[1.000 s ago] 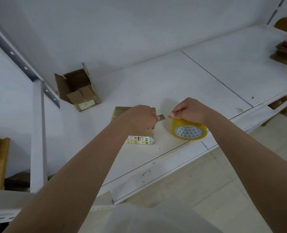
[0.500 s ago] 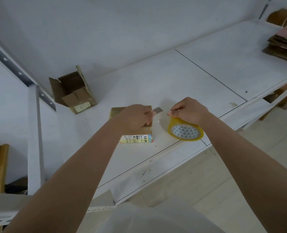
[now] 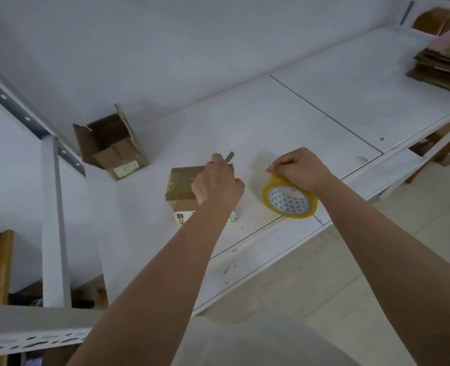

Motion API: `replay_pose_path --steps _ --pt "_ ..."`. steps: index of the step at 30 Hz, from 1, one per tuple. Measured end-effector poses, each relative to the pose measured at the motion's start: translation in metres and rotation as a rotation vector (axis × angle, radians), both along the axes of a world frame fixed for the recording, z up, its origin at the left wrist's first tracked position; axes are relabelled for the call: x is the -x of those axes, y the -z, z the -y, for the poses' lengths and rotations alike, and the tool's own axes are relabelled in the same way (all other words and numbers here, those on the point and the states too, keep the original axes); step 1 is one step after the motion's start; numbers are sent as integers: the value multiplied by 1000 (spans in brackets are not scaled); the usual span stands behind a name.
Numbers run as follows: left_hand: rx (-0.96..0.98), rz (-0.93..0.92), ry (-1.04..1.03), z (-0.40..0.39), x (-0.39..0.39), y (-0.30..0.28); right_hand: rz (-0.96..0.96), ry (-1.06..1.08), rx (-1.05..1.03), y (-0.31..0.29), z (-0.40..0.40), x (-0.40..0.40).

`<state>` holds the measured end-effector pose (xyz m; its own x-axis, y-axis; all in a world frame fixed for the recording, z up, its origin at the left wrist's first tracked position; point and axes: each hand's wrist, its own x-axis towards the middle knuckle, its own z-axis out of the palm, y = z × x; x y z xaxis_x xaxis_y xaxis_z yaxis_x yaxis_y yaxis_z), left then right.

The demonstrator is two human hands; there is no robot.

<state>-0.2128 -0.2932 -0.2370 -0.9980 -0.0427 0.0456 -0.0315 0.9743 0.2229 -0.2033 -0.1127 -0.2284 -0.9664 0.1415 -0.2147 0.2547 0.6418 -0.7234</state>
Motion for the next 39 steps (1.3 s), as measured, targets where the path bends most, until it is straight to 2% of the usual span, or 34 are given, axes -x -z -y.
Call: replay_pose_path --steps 6,8,11,13,15,17,19,22,24,28,33,39 --pt "34 30 128 8 -1 -3 -13 12 -19 0 4 -1" --pt "-3 32 276 20 -5 -7 -12 4 7 -2 4 -2" --pt "-161 84 618 49 -13 -14 -31 4 67 -7 4 -1" --pt "-139 157 781 71 -12 -21 -40 -12 106 -11 8 0" --pt "-62 209 841 87 -7 -25 -43 -44 144 -16 14 2" --pt "-77 276 805 95 -3 -28 -51 -73 166 -20 21 3" --pt "-250 294 644 94 -2 -31 -68 -95 197 -26 27 2" --pt "-608 37 253 79 -2 -36 -108 -130 255 -37 33 0" --pt "-718 -23 122 65 -2 -40 -145 -164 265 -46 37 -1" --pt "-725 79 137 36 -3 -46 -195 -215 266 -60 44 -3" --pt "-796 -68 138 34 -4 -47 -130 -257 261 -63 45 -3" --pt "-570 -211 125 69 -15 -45 -29 -357 441 -71 34 -8"
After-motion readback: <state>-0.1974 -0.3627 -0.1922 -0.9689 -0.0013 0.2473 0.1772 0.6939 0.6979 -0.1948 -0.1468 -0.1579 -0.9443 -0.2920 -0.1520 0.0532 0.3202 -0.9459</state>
